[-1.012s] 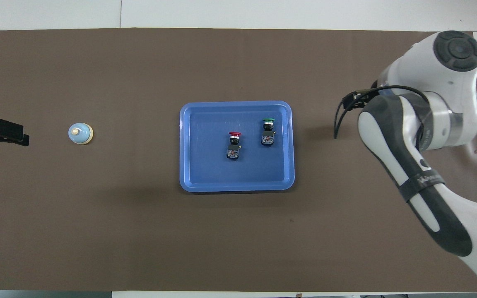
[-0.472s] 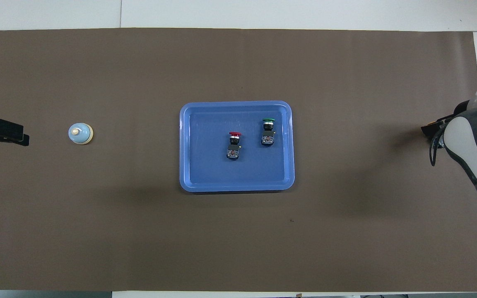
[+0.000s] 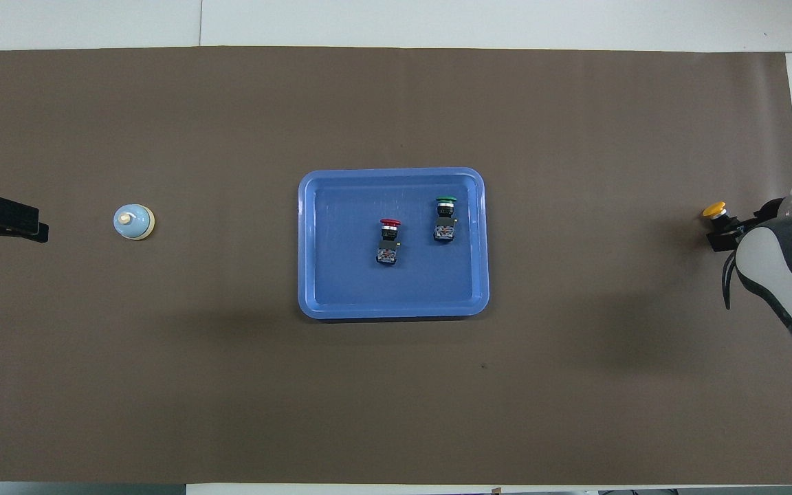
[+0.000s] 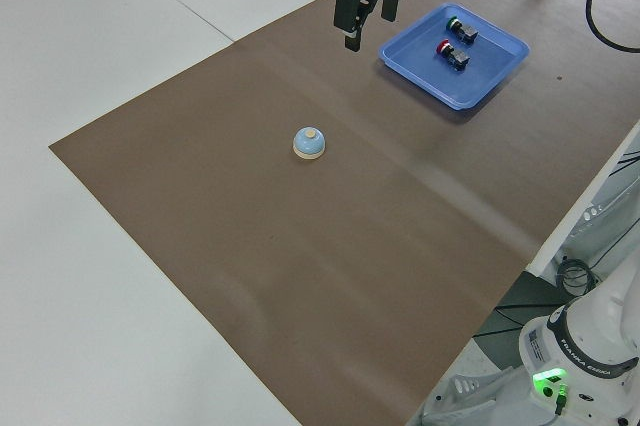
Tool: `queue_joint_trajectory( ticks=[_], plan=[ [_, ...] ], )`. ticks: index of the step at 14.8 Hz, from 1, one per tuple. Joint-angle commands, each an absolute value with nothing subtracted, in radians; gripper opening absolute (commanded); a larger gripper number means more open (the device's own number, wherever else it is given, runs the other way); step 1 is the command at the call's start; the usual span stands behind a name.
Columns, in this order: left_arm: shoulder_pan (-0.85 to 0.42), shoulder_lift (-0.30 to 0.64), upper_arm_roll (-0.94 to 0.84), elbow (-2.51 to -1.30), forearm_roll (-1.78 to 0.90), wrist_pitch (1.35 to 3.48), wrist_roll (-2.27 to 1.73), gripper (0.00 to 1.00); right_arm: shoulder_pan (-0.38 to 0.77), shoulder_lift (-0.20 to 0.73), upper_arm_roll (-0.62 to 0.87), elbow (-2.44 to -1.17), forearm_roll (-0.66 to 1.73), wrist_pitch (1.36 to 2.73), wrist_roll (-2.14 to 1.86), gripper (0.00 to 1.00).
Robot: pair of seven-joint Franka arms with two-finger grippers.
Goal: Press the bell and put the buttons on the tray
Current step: 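Grasp the yellow button with the right gripper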
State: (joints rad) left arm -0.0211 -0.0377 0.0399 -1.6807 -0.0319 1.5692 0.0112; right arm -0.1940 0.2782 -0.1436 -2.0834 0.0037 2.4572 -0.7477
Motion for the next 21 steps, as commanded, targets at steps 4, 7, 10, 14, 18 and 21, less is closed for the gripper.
queue_joint_trajectory(
  ticks=[4, 7, 10, 14, 18, 21],
  plan=[
    [-0.025, -0.064, 0.044, -1.707, -0.038, 1.569, 0.005, 1.0, -0.235, 0.25, -0.123, -2.117, 0.021, 2.459, -0.816, 0.82],
    [-0.025, -0.064, 0.044, -1.707, -0.038, 1.569, 0.003, 1.0, -0.232, 0.25, -0.123, -2.117, 0.023, 2.457, -0.816, 0.54],
    [-0.025, -0.064, 0.044, -1.707, -0.038, 1.569, 0.003, 1.0, -0.227, 0.249, -0.123, -2.117, 0.023, 2.45, -0.816, 0.18],
    [-0.025, -0.066, 0.043, -1.707, -0.038, 1.569, 0.003, 1.0, -0.177, 0.223, -0.101, -1.998, 0.028, 2.26, -0.748, 0.0],
    [-0.025, -0.064, 0.043, -1.707, -0.038, 1.569, 0.003, 1.0, 0.027, 0.23, -0.1, -1.803, 0.026, 2.008, -0.362, 0.02],
    [-0.025, -0.064, 0.044, -1.707, -0.038, 1.569, 0.005, 1.0, 0.24, 0.245, -0.101, -1.778, 0.025, 2.052, 0.003, 0.03]
  ],
)
